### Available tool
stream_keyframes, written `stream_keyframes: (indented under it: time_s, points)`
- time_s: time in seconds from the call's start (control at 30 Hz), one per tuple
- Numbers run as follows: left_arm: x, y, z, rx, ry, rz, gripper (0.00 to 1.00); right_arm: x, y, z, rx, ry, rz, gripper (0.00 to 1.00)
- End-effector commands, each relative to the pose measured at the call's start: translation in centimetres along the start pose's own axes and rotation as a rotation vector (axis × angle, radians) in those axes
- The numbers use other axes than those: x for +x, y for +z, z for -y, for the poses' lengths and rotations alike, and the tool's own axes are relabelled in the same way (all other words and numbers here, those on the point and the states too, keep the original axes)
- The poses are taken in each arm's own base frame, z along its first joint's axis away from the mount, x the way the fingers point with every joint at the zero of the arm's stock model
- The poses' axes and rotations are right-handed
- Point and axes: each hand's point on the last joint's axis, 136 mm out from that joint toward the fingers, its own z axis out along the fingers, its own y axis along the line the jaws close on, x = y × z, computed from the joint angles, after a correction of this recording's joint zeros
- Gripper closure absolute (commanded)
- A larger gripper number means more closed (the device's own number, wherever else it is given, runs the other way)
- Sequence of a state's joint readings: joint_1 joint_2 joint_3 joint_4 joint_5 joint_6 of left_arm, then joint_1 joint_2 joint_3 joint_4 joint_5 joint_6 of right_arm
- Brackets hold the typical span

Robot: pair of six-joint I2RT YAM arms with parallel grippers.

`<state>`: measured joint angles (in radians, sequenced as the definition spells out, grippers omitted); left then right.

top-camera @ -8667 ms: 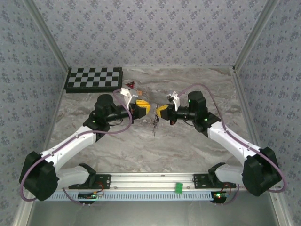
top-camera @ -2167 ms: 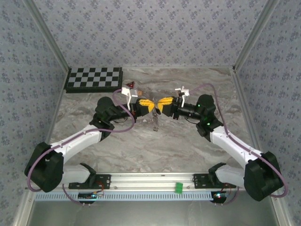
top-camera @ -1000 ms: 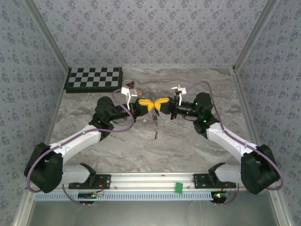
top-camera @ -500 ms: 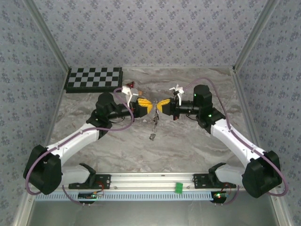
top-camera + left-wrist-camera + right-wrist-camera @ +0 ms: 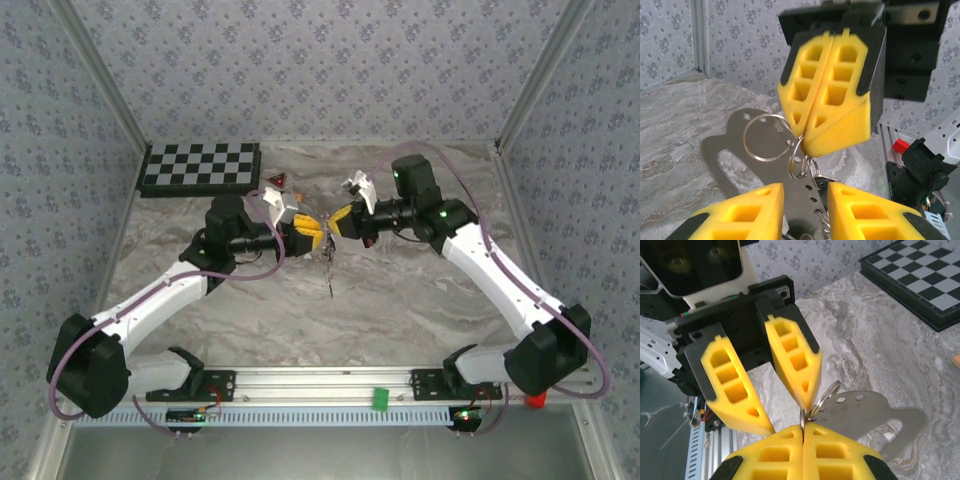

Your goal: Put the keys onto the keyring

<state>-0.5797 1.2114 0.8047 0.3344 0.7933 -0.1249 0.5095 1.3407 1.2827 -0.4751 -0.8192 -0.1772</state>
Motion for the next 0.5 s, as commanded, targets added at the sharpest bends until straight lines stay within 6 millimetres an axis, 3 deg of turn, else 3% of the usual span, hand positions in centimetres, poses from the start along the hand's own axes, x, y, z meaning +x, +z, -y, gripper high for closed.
stream_keyframes:
  time_s: [0.0,0.47]
  points:
    - [-1.28,-0.33,0.67,0.021,0.056,0.006,0.7,1.09,-0.32,-1.06,-0.015,-0.022,-0.129,1.0]
    - [-1.31,-0.61,0.72,0.011,0.074,0.008,0.67,1.86,0.11,-0.93,-0.038,-0.025,-0.196,1.0]
